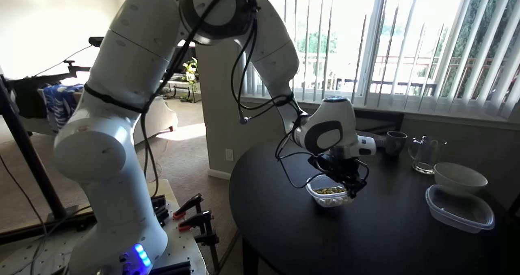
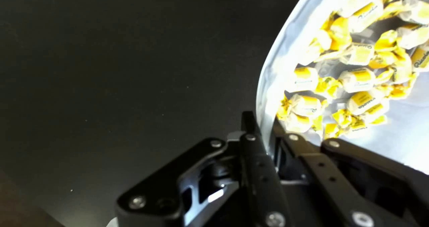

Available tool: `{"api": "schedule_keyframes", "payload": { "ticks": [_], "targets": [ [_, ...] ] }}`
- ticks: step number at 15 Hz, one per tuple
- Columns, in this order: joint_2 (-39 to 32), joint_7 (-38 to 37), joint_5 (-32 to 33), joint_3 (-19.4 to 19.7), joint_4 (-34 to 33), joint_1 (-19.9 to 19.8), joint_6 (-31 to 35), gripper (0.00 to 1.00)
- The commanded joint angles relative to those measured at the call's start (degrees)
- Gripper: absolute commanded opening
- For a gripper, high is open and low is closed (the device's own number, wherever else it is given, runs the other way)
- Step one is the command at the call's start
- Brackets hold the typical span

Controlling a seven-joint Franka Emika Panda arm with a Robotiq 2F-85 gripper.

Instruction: Pour the content in the clear bowl on the table

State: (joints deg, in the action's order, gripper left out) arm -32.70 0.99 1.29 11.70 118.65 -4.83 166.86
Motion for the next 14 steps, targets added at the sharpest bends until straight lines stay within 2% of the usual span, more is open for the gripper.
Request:
{"api": "schedule_keyframes", "payload": {
  "ticks": [1,4,6,9,11,13,14],
  "targets": [
    [3.6,-10.7,6.3,10.8,5.8,11.2,6.9,0.02],
    [0.6,-22.4,12.7,24.8,6.0,24.7,15.9,0.02],
    [-2.9,-27.3,12.3,33.8,5.3,33.6,20.7,0.02],
    [-10.5,-31.6,5.9,46.7,6.4,47.1,27.8,0.02],
    [-16.6,-33.5,-0.1,53.6,8.1,55.1,31.2,0.02],
    [-23.0,-34.6,-6.4,57.5,9.3,59.9,33.2,0.02],
    [-25.4,-30.4,-13.6,57.8,10.0,61.6,33.5,0.02]
  ]
}}
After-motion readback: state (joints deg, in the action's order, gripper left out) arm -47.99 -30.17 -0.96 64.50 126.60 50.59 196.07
